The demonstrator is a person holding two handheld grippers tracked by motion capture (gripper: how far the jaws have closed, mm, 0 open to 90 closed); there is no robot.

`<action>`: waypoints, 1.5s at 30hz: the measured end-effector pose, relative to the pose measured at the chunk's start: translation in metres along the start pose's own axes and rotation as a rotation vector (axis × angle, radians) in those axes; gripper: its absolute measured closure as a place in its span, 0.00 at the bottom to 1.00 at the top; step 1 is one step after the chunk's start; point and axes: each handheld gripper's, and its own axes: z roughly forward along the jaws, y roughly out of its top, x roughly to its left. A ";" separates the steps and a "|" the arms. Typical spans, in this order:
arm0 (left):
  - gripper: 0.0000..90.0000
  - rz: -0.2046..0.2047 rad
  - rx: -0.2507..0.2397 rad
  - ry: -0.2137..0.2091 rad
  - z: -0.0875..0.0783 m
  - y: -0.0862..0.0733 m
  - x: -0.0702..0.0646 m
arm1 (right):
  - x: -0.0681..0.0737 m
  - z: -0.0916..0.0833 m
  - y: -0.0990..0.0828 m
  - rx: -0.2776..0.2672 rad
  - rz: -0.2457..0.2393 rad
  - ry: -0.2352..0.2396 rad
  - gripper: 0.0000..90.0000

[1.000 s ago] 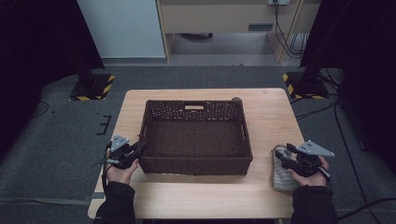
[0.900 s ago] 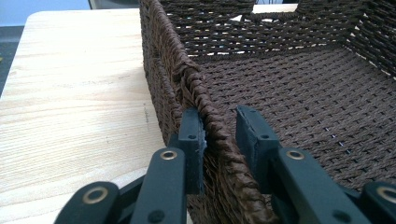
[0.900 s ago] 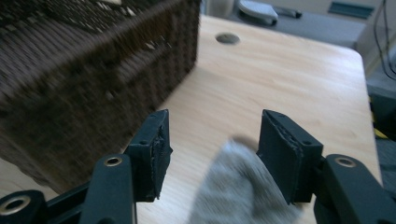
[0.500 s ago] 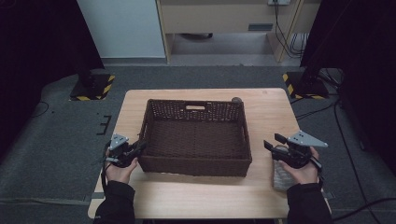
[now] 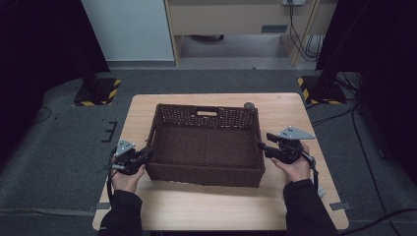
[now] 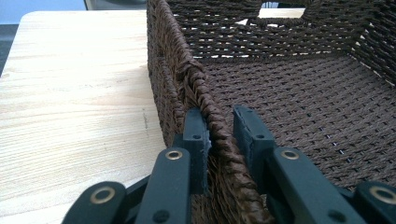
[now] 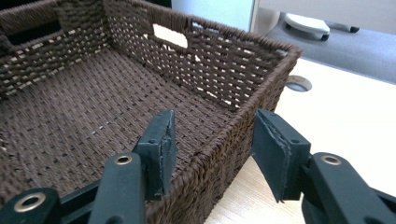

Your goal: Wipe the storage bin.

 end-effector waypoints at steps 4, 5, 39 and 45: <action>0.83 -0.003 -0.003 -0.003 0.001 0.000 0.000 | -0.001 0.012 -0.002 0.031 0.000 -0.013 0.56; 0.83 -0.005 -0.004 -0.005 0.001 0.000 0.001 | -0.002 0.014 -0.003 0.039 0.000 -0.017 0.57; 0.81 0.000 -0.032 -0.013 -0.011 -0.001 0.000 | 0.010 0.015 -0.009 0.055 0.034 -0.063 0.61; 0.84 -0.025 -0.046 -0.001 -0.004 0.002 0.006 | -0.002 0.026 -0.001 0.044 0.033 -0.101 0.63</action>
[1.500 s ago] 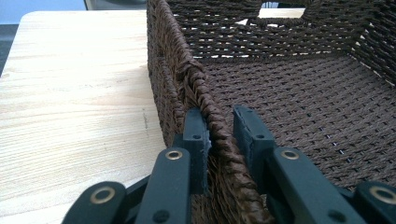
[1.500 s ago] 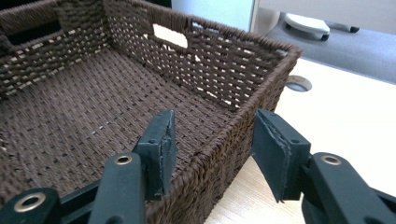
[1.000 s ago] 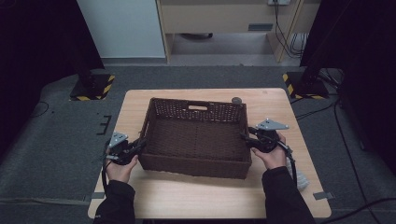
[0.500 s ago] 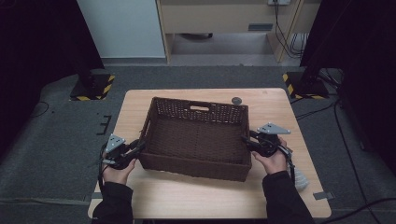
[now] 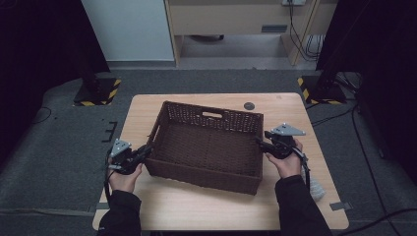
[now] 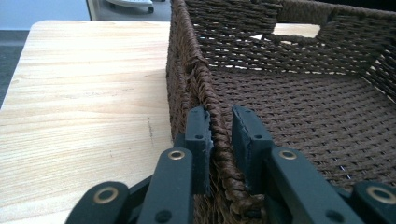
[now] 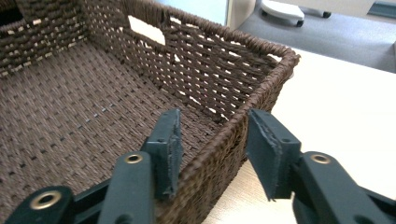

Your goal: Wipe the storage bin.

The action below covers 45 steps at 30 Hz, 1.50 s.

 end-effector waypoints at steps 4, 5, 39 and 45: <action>0.83 -0.005 -0.006 -0.007 0.000 0.000 0.001 | 0.000 0.003 0.000 0.009 -0.006 0.004 0.67; 0.82 -0.002 -0.009 -0.008 -0.001 0.000 0.001 | 0.000 0.003 0.000 0.011 -0.006 0.002 0.67; 0.81 0.000 -0.059 0.028 -0.011 0.007 0.002 | 0.001 -0.009 -0.002 0.018 -0.052 -0.029 0.73; 0.84 -0.009 -0.052 0.023 -0.009 0.006 0.002 | 0.007 -0.025 -0.011 0.006 -0.041 -0.018 0.72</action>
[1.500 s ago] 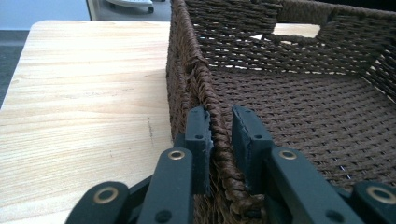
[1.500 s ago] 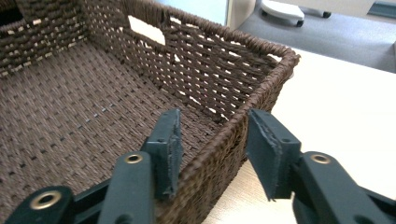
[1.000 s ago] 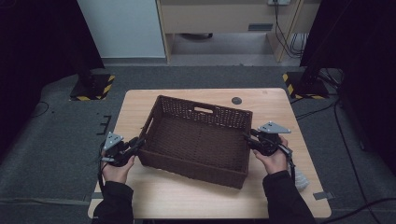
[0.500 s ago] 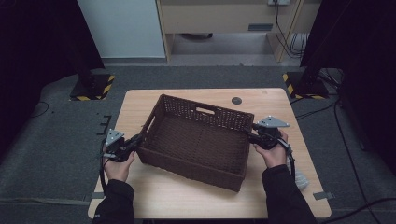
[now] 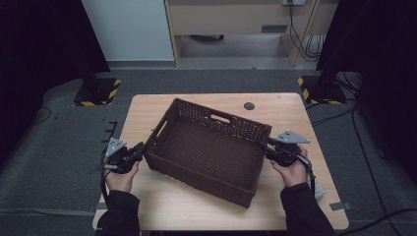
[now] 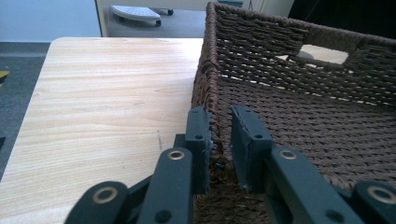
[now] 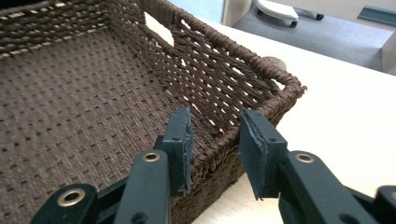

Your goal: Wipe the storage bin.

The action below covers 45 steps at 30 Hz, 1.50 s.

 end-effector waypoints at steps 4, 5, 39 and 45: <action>0.87 -0.001 0.009 0.003 0.007 0.001 0.002 | -0.005 0.001 0.004 -0.014 -0.003 0.018 0.64; 0.87 -0.001 0.009 0.003 0.007 0.001 0.002 | -0.005 0.001 0.004 -0.014 -0.003 0.018 0.64; 0.78 -0.028 -0.019 0.006 0.004 0.002 -0.002 | -0.028 0.007 0.004 -0.028 -0.007 -0.073 0.61; 0.74 -0.032 -0.014 0.007 0.003 0.002 -0.003 | -0.030 0.012 0.001 -0.012 0.000 -0.055 0.71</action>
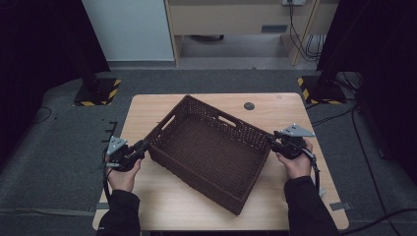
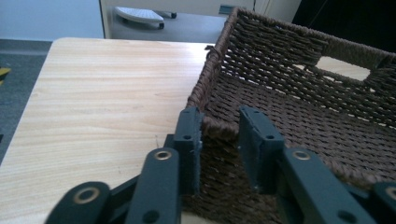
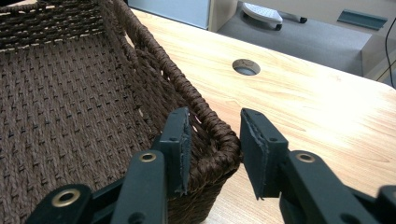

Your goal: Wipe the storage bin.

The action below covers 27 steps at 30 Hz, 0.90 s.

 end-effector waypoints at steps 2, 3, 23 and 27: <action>0.72 -0.001 -0.006 -0.015 -0.003 -0.001 -0.004 | 0.001 -0.003 -0.001 0.003 0.003 0.000 0.72; 0.71 -0.002 -0.012 -0.029 -0.006 -0.001 -0.008 | 0.002 -0.006 -0.002 0.004 -0.005 0.005 0.72; 0.66 0.048 0.025 -0.048 0.013 -0.002 -0.025 | 0.007 -0.017 -0.008 0.035 -0.018 0.079 0.84; 0.64 0.037 0.010 -0.074 0.006 -0.001 -0.032 | 0.010 -0.025 -0.014 0.020 -0.014 0.088 0.86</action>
